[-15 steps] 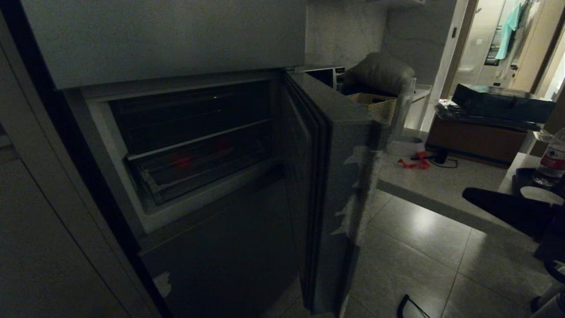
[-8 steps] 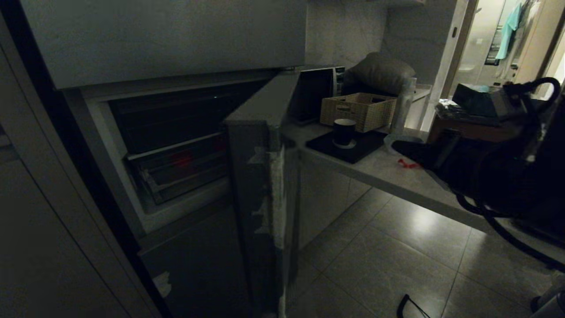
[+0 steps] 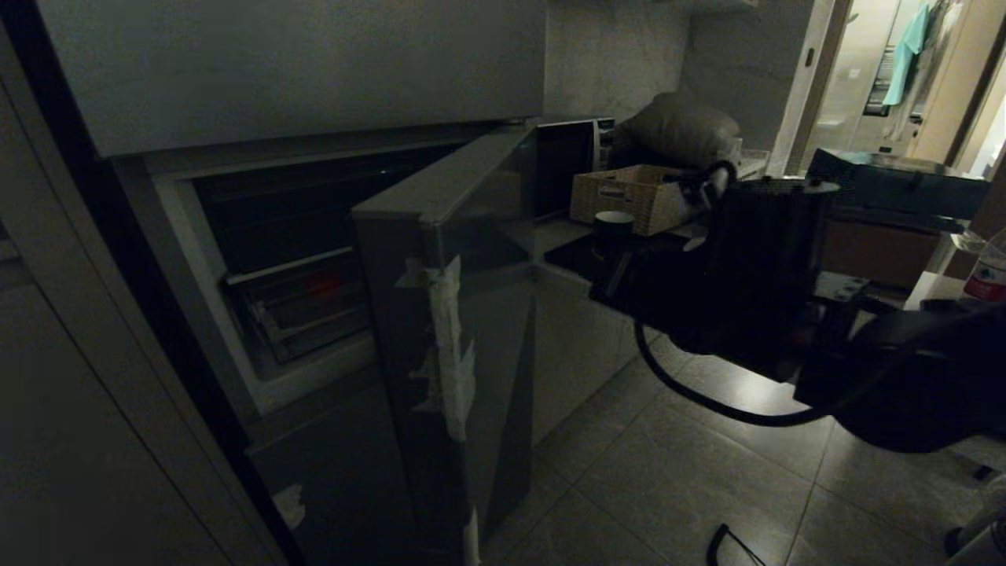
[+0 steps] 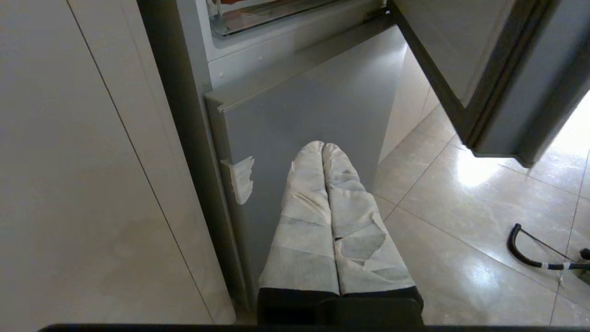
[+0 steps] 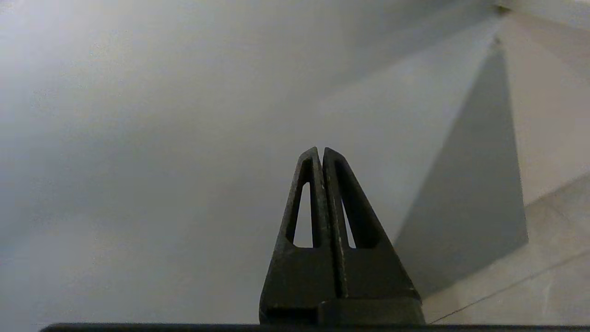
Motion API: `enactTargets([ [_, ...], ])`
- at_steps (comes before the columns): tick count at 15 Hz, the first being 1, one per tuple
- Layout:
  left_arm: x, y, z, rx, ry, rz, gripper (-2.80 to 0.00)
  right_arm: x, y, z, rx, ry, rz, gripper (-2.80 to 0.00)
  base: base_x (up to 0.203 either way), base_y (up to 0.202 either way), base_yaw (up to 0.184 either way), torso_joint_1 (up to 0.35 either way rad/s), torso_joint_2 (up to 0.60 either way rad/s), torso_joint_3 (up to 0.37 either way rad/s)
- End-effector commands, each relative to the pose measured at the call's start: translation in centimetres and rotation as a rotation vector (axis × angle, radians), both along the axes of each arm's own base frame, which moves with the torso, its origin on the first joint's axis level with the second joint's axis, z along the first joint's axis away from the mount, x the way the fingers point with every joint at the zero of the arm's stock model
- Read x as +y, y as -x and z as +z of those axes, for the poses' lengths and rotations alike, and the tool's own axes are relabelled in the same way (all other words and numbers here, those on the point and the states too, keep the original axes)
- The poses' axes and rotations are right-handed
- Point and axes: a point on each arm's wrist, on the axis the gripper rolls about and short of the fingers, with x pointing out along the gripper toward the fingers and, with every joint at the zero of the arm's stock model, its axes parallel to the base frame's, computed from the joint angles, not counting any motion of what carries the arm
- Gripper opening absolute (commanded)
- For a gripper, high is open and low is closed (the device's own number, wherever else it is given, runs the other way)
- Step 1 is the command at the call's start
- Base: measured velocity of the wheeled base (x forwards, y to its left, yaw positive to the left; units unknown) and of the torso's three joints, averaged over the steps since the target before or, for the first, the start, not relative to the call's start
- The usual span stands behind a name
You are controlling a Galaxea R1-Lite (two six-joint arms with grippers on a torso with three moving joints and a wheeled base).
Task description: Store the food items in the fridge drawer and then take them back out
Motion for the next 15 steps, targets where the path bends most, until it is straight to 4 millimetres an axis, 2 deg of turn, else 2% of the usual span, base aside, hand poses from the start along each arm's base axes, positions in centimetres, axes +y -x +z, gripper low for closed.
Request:
enactTargets([
  [1,0.0,0.0,0.0,0.001,0.000,0.001,-2.80,2.2,-2.1,-2.1,0.012,0.039,0.031,-2.80,0.000,0.000,0.000,0.000,0.00,0.000],
  [4,0.0,0.0,0.0,0.002,-0.001,0.001,-2.80,4.1,-3.2,-2.5,-0.027,0.019,0.084,-2.80,0.000,0.000,0.000,0.000,0.00,0.000],
  [6,0.0,0.3,1.1,-0.050,-0.016,-0.006,-2.80,5.2,-3.4,-3.0,-0.028,0.021,0.102,-2.80,0.000,0.000,0.000,0.000,0.00,0.000],
  [8,-0.3,1.2,4.8,-0.179,0.011,-0.119,-2.80,6.2,-3.6,-3.7,-0.022,0.027,0.116,-2.80,0.000,0.000,0.000,0.000,0.00,0.000],
  [9,-0.5,1.7,7.0,-0.227,0.017,-0.234,-2.80,7.0,-4.0,-3.4,-0.041,0.012,0.123,-2.80,0.000,0.000,0.000,0.000,0.00,0.000],
  [10,-0.8,1.9,8.3,-0.240,0.019,-0.369,-2.80,8.0,-4.1,-3.2,-0.057,0.000,0.139,-2.80,0.000,0.000,0.000,0.000,0.00,0.000],
  [12,-1.3,0.7,9.4,-0.148,0.035,-0.598,-2.80,9.9,-4.6,-3.4,-0.084,-0.009,0.166,-2.80,0.000,0.000,0.000,0.000,0.00,0.000],
  [15,-1.5,-3.0,10.4,0.052,0.088,-0.756,-2.80,13.1,-6.6,-5.4,-0.139,0.017,0.181,-2.80,0.000,0.000,0.000,0.000,0.00,0.000],
])
